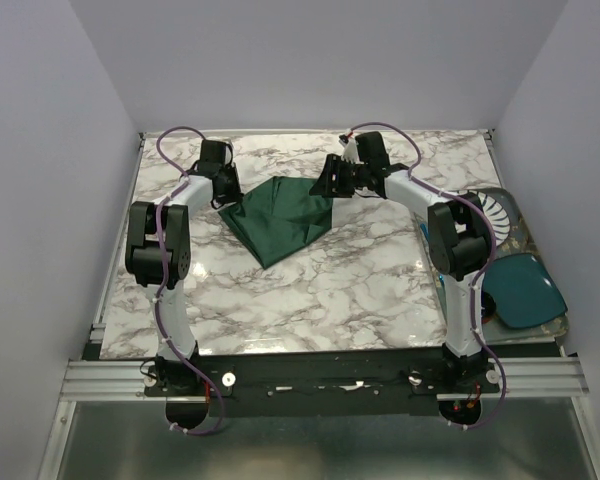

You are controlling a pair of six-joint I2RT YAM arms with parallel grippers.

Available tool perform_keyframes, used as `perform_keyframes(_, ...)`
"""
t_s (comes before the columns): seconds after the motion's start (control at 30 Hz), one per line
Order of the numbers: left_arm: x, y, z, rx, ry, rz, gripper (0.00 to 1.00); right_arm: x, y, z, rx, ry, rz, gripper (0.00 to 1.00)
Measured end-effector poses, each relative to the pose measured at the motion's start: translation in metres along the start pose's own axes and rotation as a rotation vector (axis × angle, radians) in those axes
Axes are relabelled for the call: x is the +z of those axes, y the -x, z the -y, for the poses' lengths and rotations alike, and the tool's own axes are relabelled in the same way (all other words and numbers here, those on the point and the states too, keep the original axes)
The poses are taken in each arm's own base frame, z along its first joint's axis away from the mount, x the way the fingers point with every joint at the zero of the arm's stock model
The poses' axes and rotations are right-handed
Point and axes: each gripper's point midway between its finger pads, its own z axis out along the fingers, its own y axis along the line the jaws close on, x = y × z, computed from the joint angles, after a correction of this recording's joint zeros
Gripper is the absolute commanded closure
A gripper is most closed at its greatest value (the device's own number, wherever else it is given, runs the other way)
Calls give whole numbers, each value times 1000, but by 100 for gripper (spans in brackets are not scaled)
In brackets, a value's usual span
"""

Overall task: Fold the napkin, place the utensils inside, and roll it up
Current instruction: Fold the napkin

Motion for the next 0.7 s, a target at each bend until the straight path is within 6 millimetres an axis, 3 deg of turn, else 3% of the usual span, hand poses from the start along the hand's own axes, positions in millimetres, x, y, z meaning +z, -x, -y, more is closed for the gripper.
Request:
perform_keyframes(0.13,-1,2,3,-8,-12,10,100,0,-1,0,2,0,-2,39)
perform_keyframes(0.23,-14,3,14,-13,-38,25,98,-4,-5,-1,12,-5,-8,39)
perform_keyframes(0.37,-43,12,48,-1,-122,75,89,-18,-7,-8,13,-5,-4,39)
perform_keyframes(0.47,-63,10,76,25,-184,105,89,-33,-1,-17,4,1,19,39)
perform_keyframes(0.57,-70,6,91,39,-209,107,90,-45,5,-25,-7,8,43,39)
perform_keyframes(0.7,-67,3,82,29,-172,92,87,-52,10,-26,-11,8,58,39)
